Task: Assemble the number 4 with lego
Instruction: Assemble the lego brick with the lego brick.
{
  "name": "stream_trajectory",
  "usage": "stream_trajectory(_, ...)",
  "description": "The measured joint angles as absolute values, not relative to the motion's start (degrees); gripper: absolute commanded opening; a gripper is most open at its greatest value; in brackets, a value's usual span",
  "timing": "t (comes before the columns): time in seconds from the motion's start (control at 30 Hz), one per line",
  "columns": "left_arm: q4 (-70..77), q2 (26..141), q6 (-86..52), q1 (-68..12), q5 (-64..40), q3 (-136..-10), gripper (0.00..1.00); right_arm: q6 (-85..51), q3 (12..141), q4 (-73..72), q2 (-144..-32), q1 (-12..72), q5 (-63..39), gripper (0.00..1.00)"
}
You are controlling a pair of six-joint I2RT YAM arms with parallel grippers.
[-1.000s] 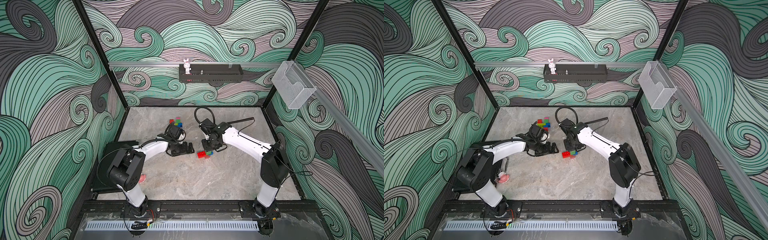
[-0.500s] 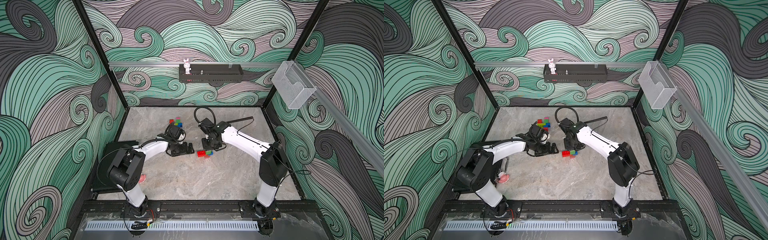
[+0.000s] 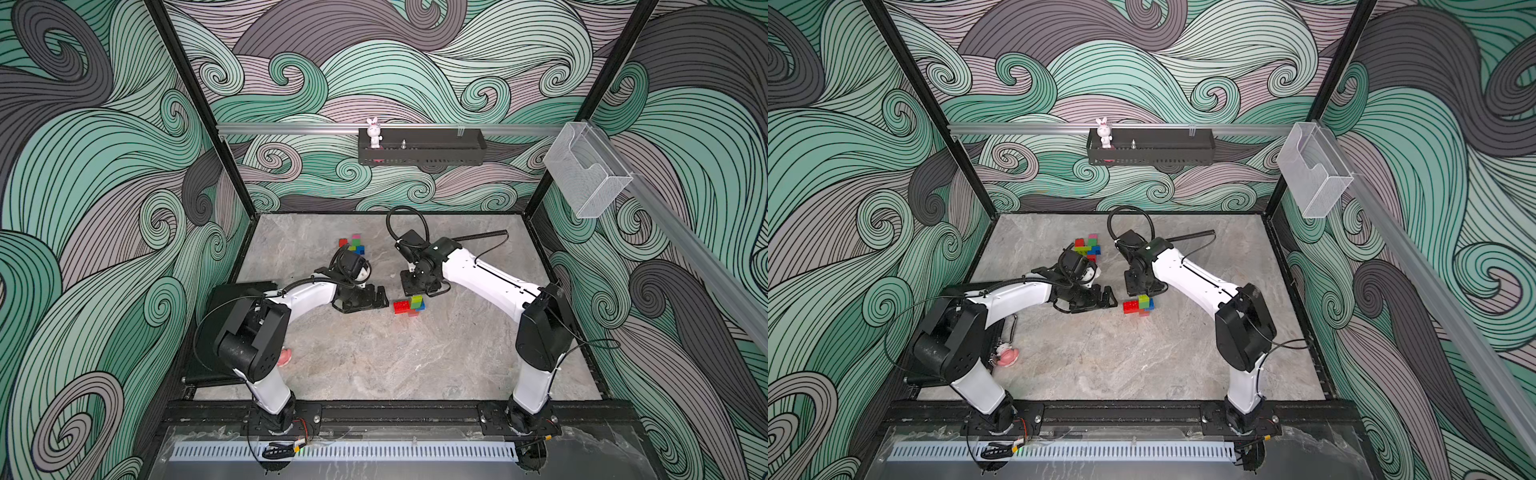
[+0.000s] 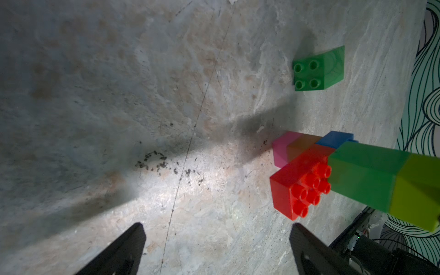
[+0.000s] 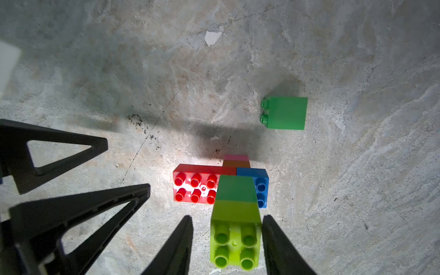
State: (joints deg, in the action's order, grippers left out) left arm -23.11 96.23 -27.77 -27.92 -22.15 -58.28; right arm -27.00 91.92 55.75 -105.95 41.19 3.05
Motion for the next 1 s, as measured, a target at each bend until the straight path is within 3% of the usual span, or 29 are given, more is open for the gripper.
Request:
stream_trajectory(0.13, -23.57, 96.23, -27.62, -27.92, -22.09, -58.50, 0.99, -25.45, 92.82, 55.79, -105.65, 40.77, 3.20, 0.71)
stream_trajectory(0.27, -24.21, 95.39, -27.59, -27.92, -20.21, -58.67, 0.99, -19.22, 92.51, 54.81, -102.69, 37.06, 3.25, 0.75)
stream_trajectory(0.4, -24.49, 91.96, -27.86, -27.92, -16.45, -58.67, 0.99, -6.59, 87.24, 49.43, -96.90, 28.08, 2.11, 0.79)
stream_trajectory(0.6, -24.43, 86.78, -29.47, -27.59, -10.70, -58.59, 0.99, 16.43, 80.05, 42.24, -98.30, 18.26, -5.96, 0.77)
stream_trajectory(1.0, -24.86, 85.86, -30.68, -26.68, -7.11, -58.37, 0.99, 57.89, 78.52, 40.56, -110.59, 19.18, -19.68, 0.74)
